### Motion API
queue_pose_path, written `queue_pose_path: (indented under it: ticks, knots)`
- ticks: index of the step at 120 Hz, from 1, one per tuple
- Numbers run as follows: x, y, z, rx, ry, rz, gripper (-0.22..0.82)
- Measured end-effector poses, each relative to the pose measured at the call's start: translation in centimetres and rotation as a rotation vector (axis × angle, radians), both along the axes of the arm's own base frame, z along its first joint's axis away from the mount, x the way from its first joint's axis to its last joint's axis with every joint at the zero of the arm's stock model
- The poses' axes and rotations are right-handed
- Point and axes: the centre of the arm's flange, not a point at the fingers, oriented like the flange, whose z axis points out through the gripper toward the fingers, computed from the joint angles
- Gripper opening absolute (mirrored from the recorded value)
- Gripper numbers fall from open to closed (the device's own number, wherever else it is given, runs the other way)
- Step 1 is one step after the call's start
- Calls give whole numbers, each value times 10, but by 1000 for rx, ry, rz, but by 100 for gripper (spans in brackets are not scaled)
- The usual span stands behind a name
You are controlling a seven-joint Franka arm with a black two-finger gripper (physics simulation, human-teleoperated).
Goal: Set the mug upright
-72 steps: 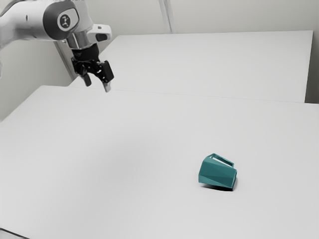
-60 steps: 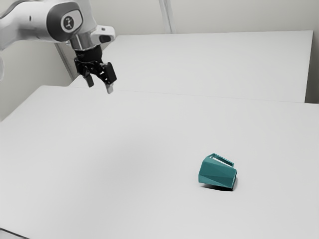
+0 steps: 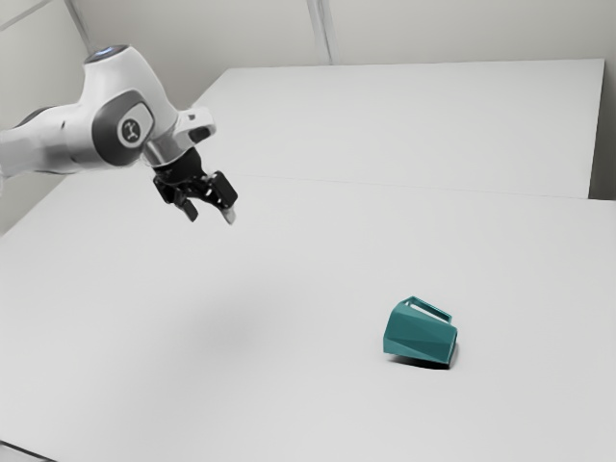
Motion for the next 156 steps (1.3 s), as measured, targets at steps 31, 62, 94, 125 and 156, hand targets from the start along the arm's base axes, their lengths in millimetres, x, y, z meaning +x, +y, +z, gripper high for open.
queue_pose_path:
  ticks: [31, 62, 94, 125, 156]
  knots:
    - [13, -49, -46, -127, -46, 42, 60]
    - [-11, -111, -94, -233, -38, 73, 60]
    - [-6, -145, -130, -253, -65, 107, 60]
    - [-13, -173, -135, -296, -82, 117, 60]
    - [-35, -186, -152, -288, -37, 38, 59]
